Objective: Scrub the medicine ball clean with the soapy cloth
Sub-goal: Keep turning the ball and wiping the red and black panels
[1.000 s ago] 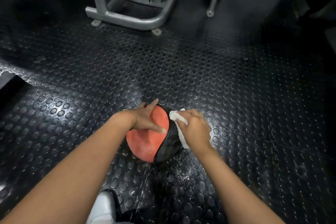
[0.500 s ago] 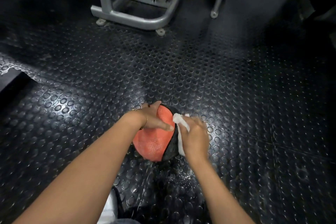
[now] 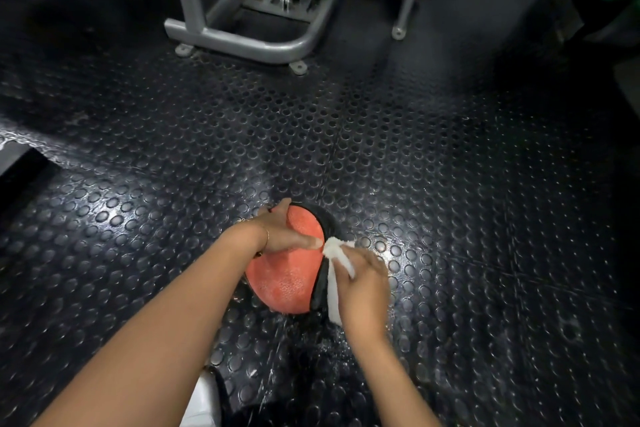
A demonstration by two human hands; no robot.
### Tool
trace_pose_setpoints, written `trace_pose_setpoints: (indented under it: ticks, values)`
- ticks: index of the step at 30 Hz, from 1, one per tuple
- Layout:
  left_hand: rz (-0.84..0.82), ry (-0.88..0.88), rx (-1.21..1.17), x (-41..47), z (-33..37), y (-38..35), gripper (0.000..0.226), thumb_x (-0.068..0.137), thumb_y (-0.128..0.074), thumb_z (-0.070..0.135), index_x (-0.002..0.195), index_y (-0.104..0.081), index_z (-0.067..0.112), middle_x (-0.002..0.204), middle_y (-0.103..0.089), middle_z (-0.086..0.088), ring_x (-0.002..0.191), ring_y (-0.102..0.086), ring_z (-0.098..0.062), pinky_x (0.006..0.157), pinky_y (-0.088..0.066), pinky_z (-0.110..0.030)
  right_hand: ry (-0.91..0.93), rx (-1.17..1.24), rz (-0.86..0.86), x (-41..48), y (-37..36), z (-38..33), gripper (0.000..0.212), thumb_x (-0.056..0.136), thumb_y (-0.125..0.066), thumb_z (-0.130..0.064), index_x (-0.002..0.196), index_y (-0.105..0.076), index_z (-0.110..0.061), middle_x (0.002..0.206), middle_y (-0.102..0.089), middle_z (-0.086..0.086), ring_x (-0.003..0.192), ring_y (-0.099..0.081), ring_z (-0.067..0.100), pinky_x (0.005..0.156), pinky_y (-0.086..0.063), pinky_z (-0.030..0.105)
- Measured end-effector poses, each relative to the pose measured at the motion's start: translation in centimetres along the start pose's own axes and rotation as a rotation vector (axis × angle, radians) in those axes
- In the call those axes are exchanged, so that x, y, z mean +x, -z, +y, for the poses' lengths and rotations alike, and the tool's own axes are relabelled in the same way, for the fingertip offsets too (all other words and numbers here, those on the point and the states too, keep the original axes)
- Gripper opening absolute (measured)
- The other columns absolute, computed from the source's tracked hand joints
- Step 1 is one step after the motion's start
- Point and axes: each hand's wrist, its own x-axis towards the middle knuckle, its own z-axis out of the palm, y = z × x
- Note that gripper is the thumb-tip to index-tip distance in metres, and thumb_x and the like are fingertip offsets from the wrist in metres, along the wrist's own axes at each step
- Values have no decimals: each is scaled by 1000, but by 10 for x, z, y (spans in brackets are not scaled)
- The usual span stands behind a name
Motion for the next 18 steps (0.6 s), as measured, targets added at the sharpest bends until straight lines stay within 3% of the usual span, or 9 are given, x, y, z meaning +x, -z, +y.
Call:
trace_pose_setpoints:
  ticks: [5, 9, 11, 14, 18]
  values:
    - [6, 7, -6, -2, -2, -1, 108, 74, -65, 61, 150, 7, 34, 157, 6, -12, 142, -13, -38, 111, -23, -46, -21, 13, -37, 12, 2, -3, 23, 87, -56, -22, 107, -67, -25, 107, -59, -5, 102, -52, 17, 76, -42, 27]
    - [23, 21, -40, -1, -2, -2, 107, 75, -64, 62, 150, 6, 34, 157, 5, -12, 142, -14, -37, 108, -29, -47, -15, -38, -2, 31, -2, -11, 25, 88, -56, -24, 112, -65, -23, 113, -60, -4, 109, -48, 18, 82, -39, 28]
    - [20, 26, -51, 2, -4, -1, 107, 74, -64, 62, 150, 6, 35, 157, 5, -11, 142, -15, -37, 105, -33, -49, 12, -23, 14, 17, -4, -6, 26, 87, -58, -21, 112, -65, -22, 113, -60, -4, 106, -48, 18, 79, -39, 27]
    - [14, 39, -60, 6, -7, 1, 107, 73, -65, 62, 150, 5, 35, 157, 4, -11, 143, -12, -37, 110, -24, -50, 75, -5, 56, -16, -3, 10, 26, 80, -68, -11, 105, -69, -18, 104, -64, 1, 97, -54, 21, 74, -36, 23]
    - [2, 54, -97, 6, -12, 1, 118, 60, -69, 72, 149, 2, 39, 157, -5, -12, 140, -18, -37, 108, -31, -55, 53, 48, 45, -3, 1, 2, 25, 82, -65, -13, 105, -69, -19, 107, -62, 0, 101, -52, 19, 76, -37, 24]
